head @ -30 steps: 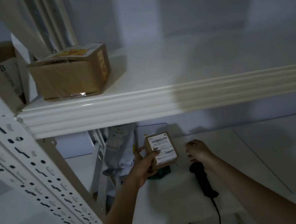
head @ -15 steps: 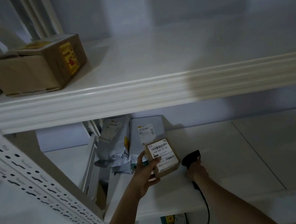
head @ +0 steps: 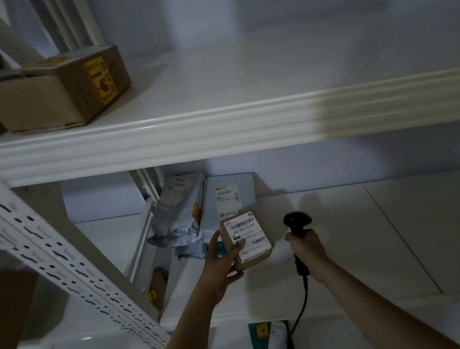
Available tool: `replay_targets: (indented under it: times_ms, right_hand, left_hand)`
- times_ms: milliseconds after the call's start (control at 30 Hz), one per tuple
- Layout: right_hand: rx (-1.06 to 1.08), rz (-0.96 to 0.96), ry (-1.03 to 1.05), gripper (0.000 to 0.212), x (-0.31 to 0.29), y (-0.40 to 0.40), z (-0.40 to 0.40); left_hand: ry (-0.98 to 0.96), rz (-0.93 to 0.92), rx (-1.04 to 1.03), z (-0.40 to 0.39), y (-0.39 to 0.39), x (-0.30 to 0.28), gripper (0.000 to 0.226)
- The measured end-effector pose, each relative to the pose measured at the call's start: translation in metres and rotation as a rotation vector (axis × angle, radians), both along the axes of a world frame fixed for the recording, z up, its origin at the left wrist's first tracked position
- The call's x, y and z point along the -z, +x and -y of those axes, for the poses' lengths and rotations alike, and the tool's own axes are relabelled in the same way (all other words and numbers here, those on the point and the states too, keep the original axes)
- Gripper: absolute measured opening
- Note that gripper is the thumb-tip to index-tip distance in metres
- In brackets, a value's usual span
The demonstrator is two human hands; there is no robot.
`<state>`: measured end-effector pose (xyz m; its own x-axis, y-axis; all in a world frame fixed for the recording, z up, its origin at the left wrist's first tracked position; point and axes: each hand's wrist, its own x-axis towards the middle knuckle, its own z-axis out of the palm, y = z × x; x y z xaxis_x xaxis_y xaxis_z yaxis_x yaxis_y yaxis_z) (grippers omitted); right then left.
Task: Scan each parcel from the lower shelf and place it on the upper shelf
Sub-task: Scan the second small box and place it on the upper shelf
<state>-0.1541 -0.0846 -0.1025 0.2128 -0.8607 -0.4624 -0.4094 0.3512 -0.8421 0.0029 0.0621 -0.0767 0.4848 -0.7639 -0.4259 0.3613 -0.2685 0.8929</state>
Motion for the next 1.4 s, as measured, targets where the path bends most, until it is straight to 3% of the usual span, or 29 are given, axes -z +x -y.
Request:
replay_targets:
  times_ms: [167, 267, 567, 967, 1400]
  right_hand:
    - [-0.050, 0.146, -0.172, 0.014, -0.049, -0.015, -0.034]
    - [-0.109, 0.192, -0.217, 0.017, -0.078, -0.023, -0.063]
    - [-0.157, 0.158, -0.257, 0.019, -0.127, -0.044, -0.149]
    - [-0.148, 0.144, -0.268, 0.016, -0.131, -0.064, -0.194]
    - [-0.179, 0.193, -0.238, 0.019, -0.127, -0.104, -0.208]
  left_hand:
    - [-0.008, 0.023, -0.005, -0.013, -0.005, -0.011, 0.080]
    - [-0.011, 0.058, 0.025, -0.018, -0.008, -0.020, 0.085]
    - [-0.107, 0.108, 0.102, -0.059, -0.020, -0.050, 0.066]
    - [-0.111, 0.160, 0.117, -0.089, -0.048, -0.055, 0.077]
    - [-0.159, 0.159, 0.088, -0.095, -0.091, -0.054, 0.073]
